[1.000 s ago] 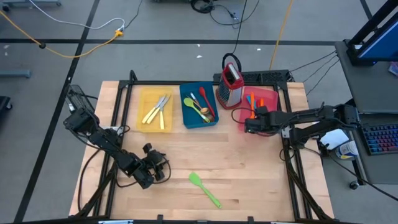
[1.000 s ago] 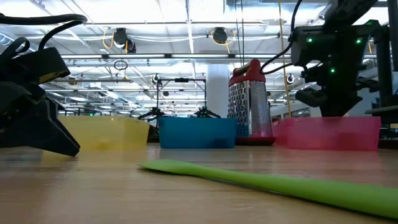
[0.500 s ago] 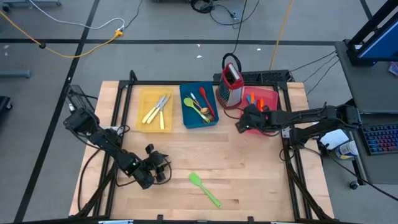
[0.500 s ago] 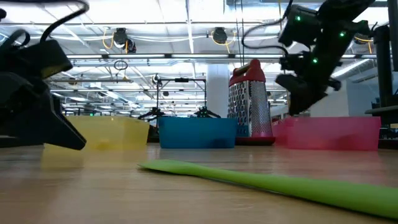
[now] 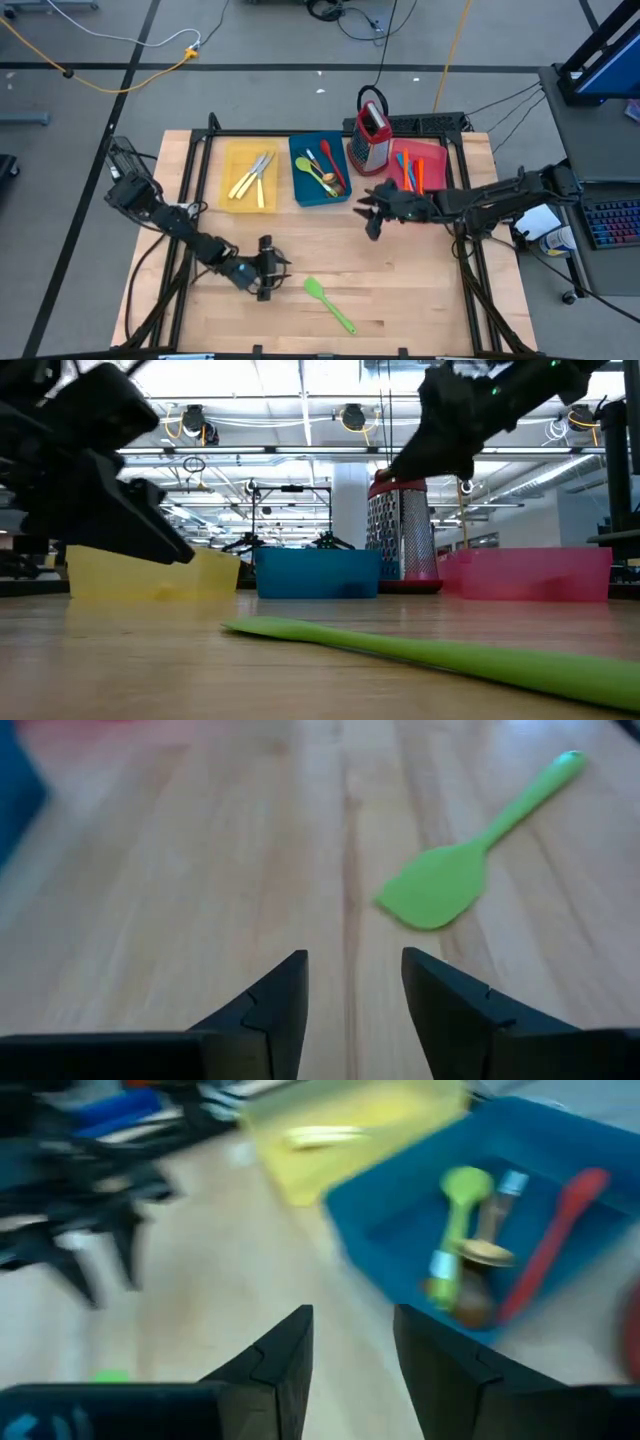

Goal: Pick & Place Kitchen Items
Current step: Put the green spatula into the pink bin

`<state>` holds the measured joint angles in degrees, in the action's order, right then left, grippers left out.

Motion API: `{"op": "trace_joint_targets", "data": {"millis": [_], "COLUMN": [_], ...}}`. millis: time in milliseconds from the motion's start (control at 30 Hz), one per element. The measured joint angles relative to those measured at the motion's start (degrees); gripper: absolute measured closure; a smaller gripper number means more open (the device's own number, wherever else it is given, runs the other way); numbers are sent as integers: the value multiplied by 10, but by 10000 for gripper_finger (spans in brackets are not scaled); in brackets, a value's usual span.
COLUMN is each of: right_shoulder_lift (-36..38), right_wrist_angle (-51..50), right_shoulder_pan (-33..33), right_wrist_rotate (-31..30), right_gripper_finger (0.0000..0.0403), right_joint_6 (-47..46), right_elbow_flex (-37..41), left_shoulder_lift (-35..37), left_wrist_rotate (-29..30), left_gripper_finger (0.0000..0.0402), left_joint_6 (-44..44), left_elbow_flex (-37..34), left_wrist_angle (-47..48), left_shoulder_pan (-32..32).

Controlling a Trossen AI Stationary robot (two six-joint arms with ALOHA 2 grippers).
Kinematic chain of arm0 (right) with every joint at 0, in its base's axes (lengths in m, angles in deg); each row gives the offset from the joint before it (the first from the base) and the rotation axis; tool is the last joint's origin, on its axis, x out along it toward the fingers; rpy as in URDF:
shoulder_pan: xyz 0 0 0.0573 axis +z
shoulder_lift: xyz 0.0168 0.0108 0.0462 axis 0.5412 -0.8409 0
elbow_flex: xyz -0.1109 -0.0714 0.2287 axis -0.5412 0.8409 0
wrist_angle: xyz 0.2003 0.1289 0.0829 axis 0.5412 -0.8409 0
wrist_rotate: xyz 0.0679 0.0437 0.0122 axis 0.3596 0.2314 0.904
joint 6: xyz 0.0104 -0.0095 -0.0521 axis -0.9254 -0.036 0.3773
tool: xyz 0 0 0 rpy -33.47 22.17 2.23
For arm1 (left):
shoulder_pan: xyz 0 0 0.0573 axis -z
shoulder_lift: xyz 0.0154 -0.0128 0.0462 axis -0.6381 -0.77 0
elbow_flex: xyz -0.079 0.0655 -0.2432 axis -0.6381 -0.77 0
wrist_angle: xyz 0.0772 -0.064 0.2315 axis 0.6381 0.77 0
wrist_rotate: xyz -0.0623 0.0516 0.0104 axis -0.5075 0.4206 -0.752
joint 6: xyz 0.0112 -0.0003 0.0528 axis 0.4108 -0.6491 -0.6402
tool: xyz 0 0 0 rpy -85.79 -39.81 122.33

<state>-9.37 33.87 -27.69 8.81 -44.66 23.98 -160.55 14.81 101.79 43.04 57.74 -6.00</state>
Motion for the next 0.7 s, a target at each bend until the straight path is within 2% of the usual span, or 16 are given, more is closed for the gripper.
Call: {"op": "trace_joint_targets", "data": {"millis": [167, 267, 467, 600, 700], "right_shoulder_lift": [-16, -38, -98, -136, -168], "right_wrist_angle": [34, 71, 176, 247, 276], "right_shoulder_pan": [79, 128, 206, 223, 231], "right_wrist_rotate": [0, 0, 2, 3, 37], "right_gripper_finger": [267, 267, 265, 265, 266], "right_joint_6": [-14, -27, -17, -6, -23], "right_elbow_flex": [0, -1, 0, 0, 0], "left_shoulder_lift": [0, 0, 0, 0, 0], "left_wrist_rotate": [-117, -175, -226, -248, -281], "left_gripper_finger": [234, 234, 234, 234, 234], "left_joint_6": [-102, -160, -232, -260, -254], "left_elbow_flex": [3, 22, 60, 76, 77], "left_wrist_angle": [-50, -47, -29, 4, 16], "left_shoulder_pan": [-51, -69, -88, -98, -103]}}
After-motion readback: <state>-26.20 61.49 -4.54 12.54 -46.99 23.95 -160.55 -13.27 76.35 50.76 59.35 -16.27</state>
